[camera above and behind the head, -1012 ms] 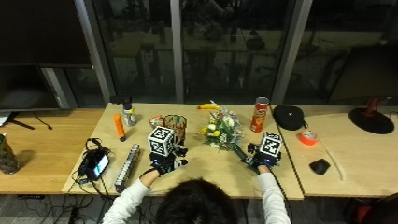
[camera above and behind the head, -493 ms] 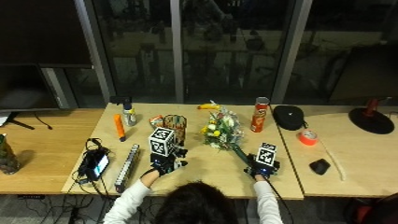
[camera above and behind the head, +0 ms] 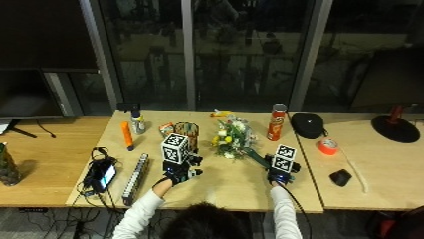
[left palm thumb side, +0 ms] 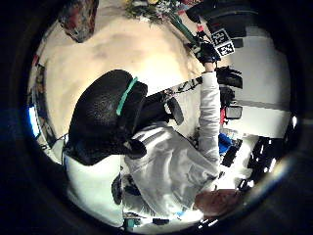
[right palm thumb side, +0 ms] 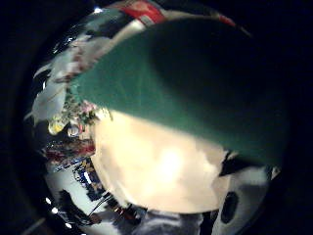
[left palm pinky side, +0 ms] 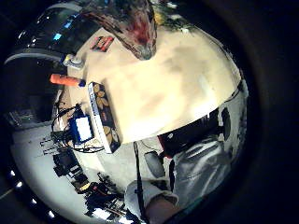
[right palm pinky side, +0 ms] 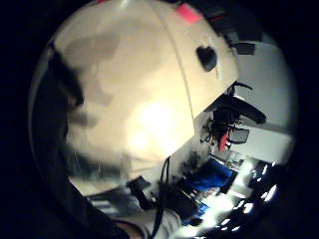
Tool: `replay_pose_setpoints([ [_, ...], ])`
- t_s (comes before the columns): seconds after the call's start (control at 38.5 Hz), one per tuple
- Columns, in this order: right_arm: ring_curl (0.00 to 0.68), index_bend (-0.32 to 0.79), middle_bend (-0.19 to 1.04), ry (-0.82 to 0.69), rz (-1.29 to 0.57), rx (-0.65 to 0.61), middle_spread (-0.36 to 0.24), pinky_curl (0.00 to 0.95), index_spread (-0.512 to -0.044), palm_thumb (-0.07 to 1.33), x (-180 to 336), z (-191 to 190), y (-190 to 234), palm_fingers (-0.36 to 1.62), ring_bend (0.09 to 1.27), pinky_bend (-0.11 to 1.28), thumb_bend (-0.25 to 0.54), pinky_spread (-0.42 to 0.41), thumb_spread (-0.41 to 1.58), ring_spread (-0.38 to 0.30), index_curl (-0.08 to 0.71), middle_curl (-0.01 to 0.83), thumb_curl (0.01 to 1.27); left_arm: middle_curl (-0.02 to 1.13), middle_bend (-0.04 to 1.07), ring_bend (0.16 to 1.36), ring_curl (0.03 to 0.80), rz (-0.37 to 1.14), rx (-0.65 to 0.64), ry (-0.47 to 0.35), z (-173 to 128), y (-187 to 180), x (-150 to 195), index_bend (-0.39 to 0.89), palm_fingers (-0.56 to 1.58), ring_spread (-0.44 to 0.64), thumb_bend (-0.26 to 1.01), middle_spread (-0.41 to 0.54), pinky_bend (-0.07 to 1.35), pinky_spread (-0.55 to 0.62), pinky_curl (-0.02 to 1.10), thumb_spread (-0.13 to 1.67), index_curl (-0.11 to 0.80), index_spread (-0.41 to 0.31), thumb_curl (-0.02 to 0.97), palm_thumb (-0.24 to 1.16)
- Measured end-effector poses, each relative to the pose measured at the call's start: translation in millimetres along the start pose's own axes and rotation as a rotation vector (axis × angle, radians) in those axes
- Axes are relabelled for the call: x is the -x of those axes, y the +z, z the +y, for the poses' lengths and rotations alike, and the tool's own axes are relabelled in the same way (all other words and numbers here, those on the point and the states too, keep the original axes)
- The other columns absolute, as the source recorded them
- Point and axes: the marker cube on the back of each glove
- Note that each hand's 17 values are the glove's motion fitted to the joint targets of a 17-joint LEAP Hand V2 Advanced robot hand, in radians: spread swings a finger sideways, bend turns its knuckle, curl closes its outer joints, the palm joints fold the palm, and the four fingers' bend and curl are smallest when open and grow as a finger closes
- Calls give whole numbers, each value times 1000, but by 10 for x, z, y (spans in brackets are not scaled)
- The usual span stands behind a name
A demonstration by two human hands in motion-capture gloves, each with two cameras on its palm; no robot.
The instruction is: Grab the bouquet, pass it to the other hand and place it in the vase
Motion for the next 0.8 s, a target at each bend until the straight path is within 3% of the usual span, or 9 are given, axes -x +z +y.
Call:
replay_pose_setpoints([
  [0.08,431,255,544,21,-94,-145,-164,378,-241,879,23,-261,87,1485,827,693,73,-189,1127,-196,317,498,345,329,200,714,254,0,6,-11,-15,-20,5,117,-15,413,-18,332,552,385,334,1172,189,-26,278,298],
  [0.1,446,319,591,18,-154,-165,-166,384,-241,830,40,-322,100,1539,844,680,31,-191,1095,-195,342,517,335,328,196,717,255,-3,9,-18,-16,-32,10,122,-9,411,-18,331,548,385,333,1172,190,-28,278,298],
  [0.18,481,415,671,-3,-354,-182,-169,411,-236,775,98,-370,25,1547,892,691,-24,-196,1064,-196,381,553,323,329,195,717,256,-15,15,-40,-17,-82,33,124,-8,411,-18,328,545,385,333,1172,194,-29,279,298],
  [0.31,519,508,757,-42,-728,-176,-171,446,-229,774,290,-253,-364,1492,949,730,-21,-204,1049,-196,441,594,325,333,200,713,257,60,-31,-25,-91,-255,30,132,3,410,-18,323,536,385,332,1174,202,-28,280,299],
  [0.55,559,601,848,-168,-1261,-151,-170,495,-215,929,959,-10,-1111,1425,1026,784,34,-206,1063,-188,516,638,372,336,199,700,253,457,-222,109,-369,-859,-339,150,68,388,-10,306,503,378,324,1183,226,0,288,336],
  [0.8,583,611,898,-316,-1515,-145,-163,532,-204,1012,1748,377,-1400,1373,1077,824,32,-205,1036,-183,557,662,432,355,245,666,249,892,-499,154,-786,-1166,-814,170,225,330,-4,251,413,342,307,1161,263,50,311,420],
])
